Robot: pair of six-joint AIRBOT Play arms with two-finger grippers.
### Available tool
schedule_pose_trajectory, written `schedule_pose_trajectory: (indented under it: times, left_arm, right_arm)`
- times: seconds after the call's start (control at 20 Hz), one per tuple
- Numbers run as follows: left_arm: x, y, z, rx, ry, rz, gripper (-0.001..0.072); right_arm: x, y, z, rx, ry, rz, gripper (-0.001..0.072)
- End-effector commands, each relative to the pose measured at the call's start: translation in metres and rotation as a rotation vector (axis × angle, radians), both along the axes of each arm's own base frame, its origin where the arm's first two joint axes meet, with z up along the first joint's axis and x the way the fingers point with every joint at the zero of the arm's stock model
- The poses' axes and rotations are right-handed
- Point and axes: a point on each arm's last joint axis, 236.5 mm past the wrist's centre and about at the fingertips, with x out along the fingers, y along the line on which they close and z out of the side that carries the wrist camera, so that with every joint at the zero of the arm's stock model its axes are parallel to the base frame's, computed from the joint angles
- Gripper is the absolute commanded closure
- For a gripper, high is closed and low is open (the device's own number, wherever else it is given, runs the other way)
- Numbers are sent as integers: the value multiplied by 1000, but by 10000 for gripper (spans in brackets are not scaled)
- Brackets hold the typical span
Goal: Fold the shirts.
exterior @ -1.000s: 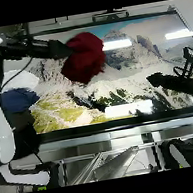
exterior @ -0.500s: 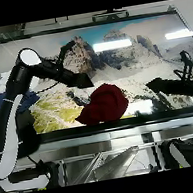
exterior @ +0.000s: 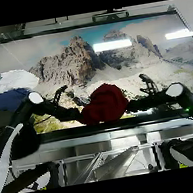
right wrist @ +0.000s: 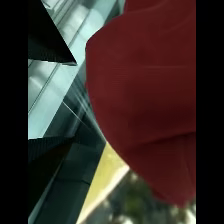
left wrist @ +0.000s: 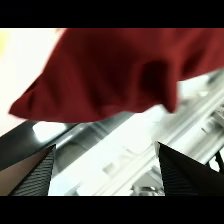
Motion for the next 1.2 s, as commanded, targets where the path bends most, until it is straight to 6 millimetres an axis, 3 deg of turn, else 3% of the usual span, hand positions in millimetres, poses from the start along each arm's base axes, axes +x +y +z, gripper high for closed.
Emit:
schedule_pose_trajectory:
  times: [0.0,0.15,0.2,0.25,0.3,0.35,0.4,0.45,0.5,0.55,0.65,0.75,0.85,0.9,1.0,1.05,1.15]
  left_arm:
    - [-17,14,-41,20,3,50,-4]
    - [-13,-1,-49,25,-5,-11,-2]
    - [-6,-5,-52,32,-17,-21,54]
    - [2,-8,-55,34,-26,-24,131]
    - [11,-12,-58,37,-36,-23,190]
    - [21,-15,-59,36,-41,-22,251]
    - [29,-18,-60,32,-42,-22,332]
    - [36,-20,-60,29,-45,-24,448]
    - [43,-22,-60,26,-44,-23,623]
    - [47,-24,-58,23,-43,-22,709]
    - [50,-27,-49,11,-46,-36,710]
    - [53,-29,-29,-8,-86,-48,711]
    - [62,-34,12,-46,-184,-60,710]
    - [71,-38,44,-74,-267,-61,710]
    - [88,-50,129,-167,-477,-43,709]
    - [90,-54,181,-222,-598,-37,709]
    - [83,-51,278,-289,-834,-25,692]
  right_arm:
    - [-10,35,-26,87,99,56,210]
    - [7,56,-27,211,90,18,215]
    - [12,59,-30,226,85,2,217]
    - [15,62,-31,244,80,2,231]
    - [17,64,-31,259,69,8,401]
    - [20,67,-30,272,56,12,468]
    - [22,69,-28,288,44,11,469]
    - [24,70,-26,300,31,12,520]
    - [26,71,-24,306,20,15,656]
    - [26,72,-23,309,16,18,683]
    - [24,73,-21,318,16,30,684]
    - [22,76,-5,347,-3,60,684]
    - [28,79,32,403,-66,106,684]
    - [35,77,60,435,-124,130,684]
    - [48,69,127,486,-265,164,684]
    - [52,64,166,501,-366,187,684]
    - [54,52,244,488,-608,208,684]
